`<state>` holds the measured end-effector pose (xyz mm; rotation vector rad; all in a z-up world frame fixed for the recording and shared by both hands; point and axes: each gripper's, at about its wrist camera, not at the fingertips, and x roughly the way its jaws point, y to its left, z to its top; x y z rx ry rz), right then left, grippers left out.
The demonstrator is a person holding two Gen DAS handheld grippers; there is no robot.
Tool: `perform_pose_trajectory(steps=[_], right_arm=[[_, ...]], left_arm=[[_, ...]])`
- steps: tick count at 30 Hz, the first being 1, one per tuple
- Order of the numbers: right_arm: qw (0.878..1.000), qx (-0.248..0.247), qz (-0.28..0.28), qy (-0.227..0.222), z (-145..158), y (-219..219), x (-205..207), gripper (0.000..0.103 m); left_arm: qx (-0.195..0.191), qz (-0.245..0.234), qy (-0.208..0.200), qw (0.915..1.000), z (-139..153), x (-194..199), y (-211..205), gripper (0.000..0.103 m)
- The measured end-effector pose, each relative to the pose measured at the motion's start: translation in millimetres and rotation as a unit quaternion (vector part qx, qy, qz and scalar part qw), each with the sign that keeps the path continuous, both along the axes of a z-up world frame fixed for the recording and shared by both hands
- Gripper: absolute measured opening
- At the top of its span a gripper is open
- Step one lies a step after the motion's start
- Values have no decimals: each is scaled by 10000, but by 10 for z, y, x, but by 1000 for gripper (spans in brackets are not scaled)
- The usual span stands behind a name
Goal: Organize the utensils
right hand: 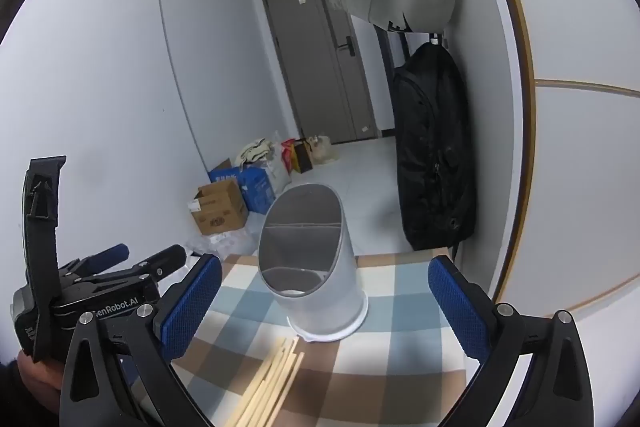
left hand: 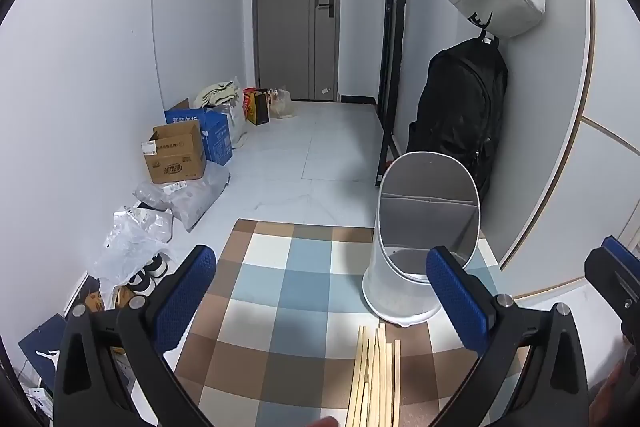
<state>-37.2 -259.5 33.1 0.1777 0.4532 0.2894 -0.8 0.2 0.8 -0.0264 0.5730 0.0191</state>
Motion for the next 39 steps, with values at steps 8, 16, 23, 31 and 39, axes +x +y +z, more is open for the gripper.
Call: perform_pose_trajectory(steps=[8, 16, 23, 31, 39], right_arm=[[10000, 9, 0, -11, 6, 6, 1, 103], [10000, -12, 19, -10, -28, 15, 15, 103], [10000, -31, 9, 38, -16, 14, 47, 103], [10000, -53, 55, 45, 8, 17, 10, 103], [9999, -86, 17, 59, -8, 17, 8, 103]], left_arm=[[-146, -153, 146, 9997, -14, 44, -11, 102], [-72, -174, 92, 9998, 13, 3, -20, 102], [-140, -174, 149, 9996, -19, 17, -5, 102], [-187, -163, 238, 9994, -50, 29, 1, 102], [-194, -122, 244, 9994, -68, 34, 4, 102]])
